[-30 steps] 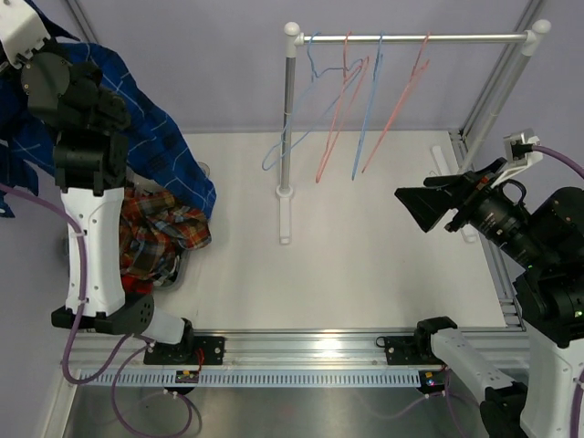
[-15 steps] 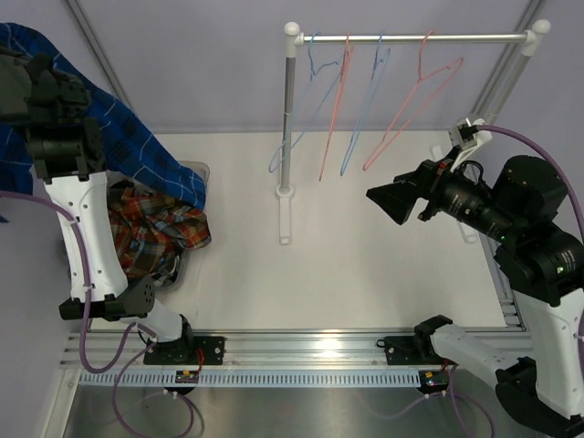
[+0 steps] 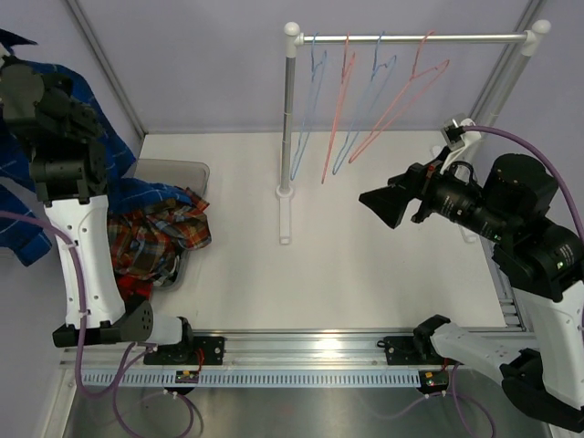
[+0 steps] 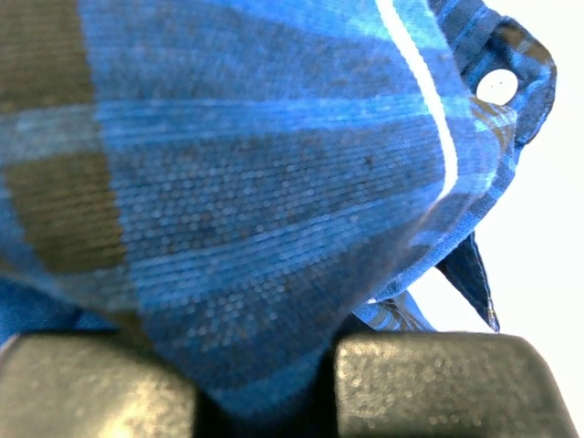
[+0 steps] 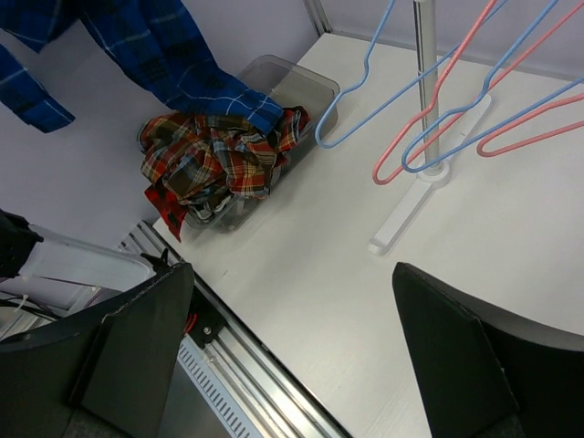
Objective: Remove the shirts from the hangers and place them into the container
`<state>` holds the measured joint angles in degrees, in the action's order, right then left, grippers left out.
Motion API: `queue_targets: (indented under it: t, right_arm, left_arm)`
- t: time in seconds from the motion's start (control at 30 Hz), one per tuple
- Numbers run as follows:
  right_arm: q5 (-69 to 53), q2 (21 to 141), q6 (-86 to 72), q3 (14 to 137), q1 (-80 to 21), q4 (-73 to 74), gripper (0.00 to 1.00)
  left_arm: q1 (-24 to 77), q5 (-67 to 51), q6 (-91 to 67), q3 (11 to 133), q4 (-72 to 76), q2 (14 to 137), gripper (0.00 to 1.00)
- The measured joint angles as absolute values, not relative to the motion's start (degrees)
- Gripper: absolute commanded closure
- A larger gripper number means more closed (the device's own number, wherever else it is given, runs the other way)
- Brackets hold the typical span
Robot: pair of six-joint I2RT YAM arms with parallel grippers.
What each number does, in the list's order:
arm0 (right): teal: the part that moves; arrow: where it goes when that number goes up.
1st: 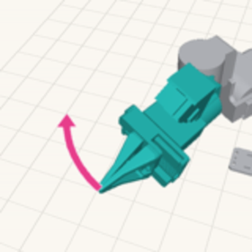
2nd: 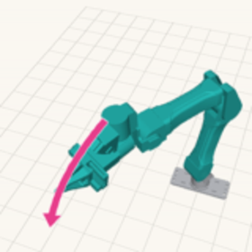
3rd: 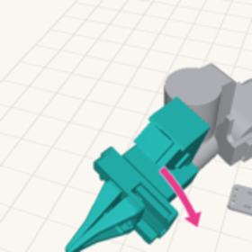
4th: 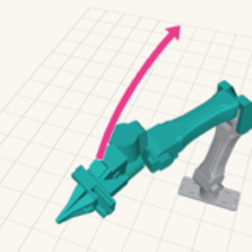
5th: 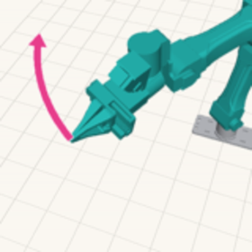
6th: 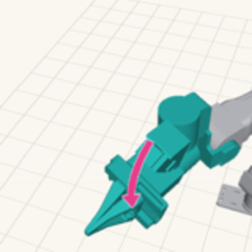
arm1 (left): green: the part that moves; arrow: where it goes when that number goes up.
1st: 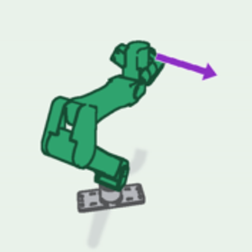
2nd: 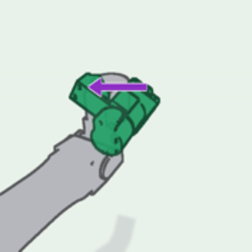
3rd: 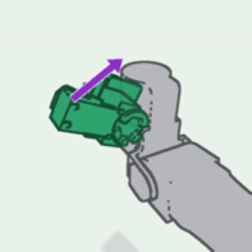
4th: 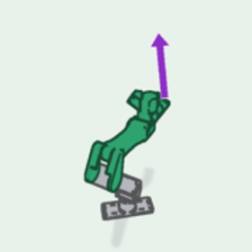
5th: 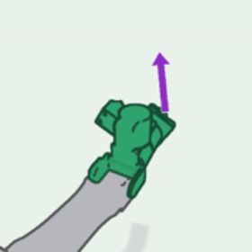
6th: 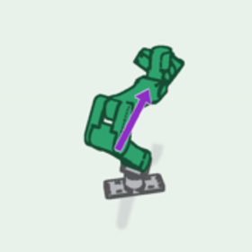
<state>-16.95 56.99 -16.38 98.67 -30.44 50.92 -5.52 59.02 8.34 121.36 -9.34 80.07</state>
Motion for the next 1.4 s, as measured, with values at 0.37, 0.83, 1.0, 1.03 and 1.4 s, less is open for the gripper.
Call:
queue_targets:
  t: [0.37, 0.83, 1.0, 1.03, 1.4]
  right_arm:
    - [-17.1, 53.52, -16.43, 98.78, -30.44, 50.92, 0.01]
    - [-17.15, 51.22, -16.47, 98.63, -30.44, 50.85, 0.01]
    - [-17.17, 50.24, -16.49, 98.5, -30.44, 50.85, 0.0]
    - [-17.19, 50.0, -16.49, 98.43, -30.44, 50.85, 0.0]
    - [-17.19, 49.56, -16.49, 98.06, -30.44, 50.83, 0.01]
  left_arm:
    - [-4.78, 34.46, -17.02, 90.65, -32.51, 71.35, 1.0]
    - [-13.8, 7.11, -33.74, 68.73, -32.91, 57.74, 1.0]
    - [-21.23, 9.72, -34.11, 64.88, -37.08, 56.75, 1.0]
    - [-22.39, 10.61, -33.8, 64.71, -38.15, 56.82, 1.0]
    - [-26.06, 5.08, -31.33, 66.0, -37.71, 64.73, 1.0]
